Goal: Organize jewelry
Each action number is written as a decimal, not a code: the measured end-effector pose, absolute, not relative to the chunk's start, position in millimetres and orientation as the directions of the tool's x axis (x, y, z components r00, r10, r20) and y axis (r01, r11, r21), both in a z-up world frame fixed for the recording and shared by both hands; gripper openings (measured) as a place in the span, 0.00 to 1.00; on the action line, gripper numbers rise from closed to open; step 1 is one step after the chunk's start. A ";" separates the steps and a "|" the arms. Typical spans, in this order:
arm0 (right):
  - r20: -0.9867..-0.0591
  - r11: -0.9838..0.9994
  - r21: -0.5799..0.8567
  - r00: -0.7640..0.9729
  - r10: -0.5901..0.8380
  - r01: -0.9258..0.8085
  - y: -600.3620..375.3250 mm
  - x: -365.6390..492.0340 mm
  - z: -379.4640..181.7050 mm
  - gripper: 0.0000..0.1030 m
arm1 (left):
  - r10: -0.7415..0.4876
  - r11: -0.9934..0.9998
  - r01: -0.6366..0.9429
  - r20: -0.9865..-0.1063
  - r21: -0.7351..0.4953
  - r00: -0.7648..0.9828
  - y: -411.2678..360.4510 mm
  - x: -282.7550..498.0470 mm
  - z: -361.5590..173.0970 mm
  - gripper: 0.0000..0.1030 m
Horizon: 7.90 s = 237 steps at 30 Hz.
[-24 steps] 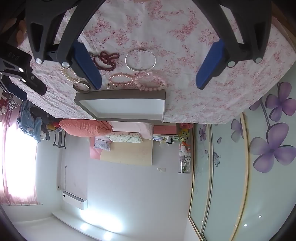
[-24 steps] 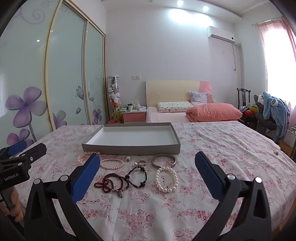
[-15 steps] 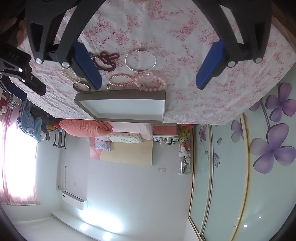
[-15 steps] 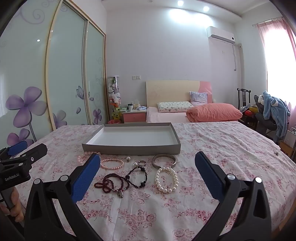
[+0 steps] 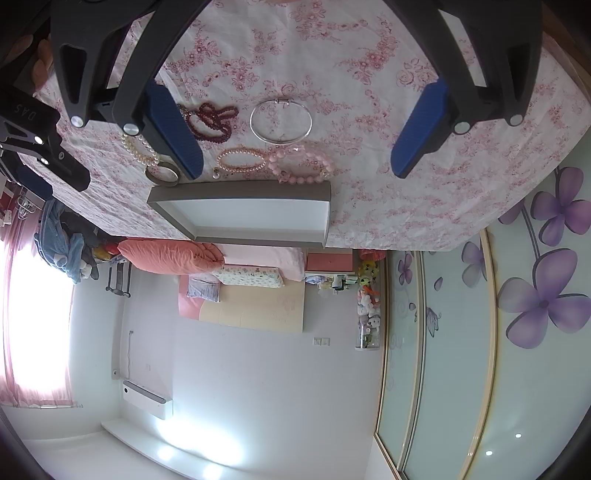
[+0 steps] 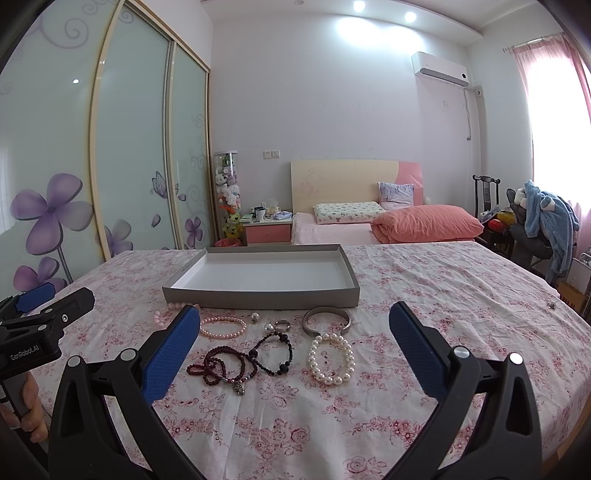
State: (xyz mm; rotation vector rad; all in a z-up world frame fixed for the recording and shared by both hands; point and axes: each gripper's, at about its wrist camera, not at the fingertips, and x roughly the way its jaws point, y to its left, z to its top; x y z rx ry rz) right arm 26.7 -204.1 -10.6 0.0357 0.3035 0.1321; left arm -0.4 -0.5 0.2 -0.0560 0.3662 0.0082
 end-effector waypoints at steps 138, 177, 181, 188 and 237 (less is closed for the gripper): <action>-0.745 0.997 0.075 0.665 0.060 -0.006 -230.5 142.2 -86.1 0.11 | 0.005 1.000 0.000 -0.796 0.006 0.606 -23.0 141.1 -89.7 0.69; -0.668 0.990 0.122 0.733 0.131 -0.066 -226.5 128.0 -63.1 0.10 | -0.011 0.999 -0.025 -0.760 -0.035 0.649 -7.6 125.5 -79.6 0.67; -0.647 0.989 0.127 0.749 0.144 -0.081 -224.5 125.0 -55.8 0.10 | -0.006 0.999 -0.034 -0.746 -0.038 0.666 -4.2 120.7 -73.5 0.67; -0.608 0.986 0.133 0.777 0.163 -0.103 -221.7 121.6 -42.7 0.10 | -0.003 0.998 -0.043 -0.709 -0.047 0.705 -0.8 112.4 -59.6 0.67; -0.442 0.969 0.084 0.863 0.245 -0.232 -186.2 265.8 28.5 0.10 | -0.012 0.999 -0.016 -0.603 -0.041 0.798 -14.8 283.9 6.7 0.67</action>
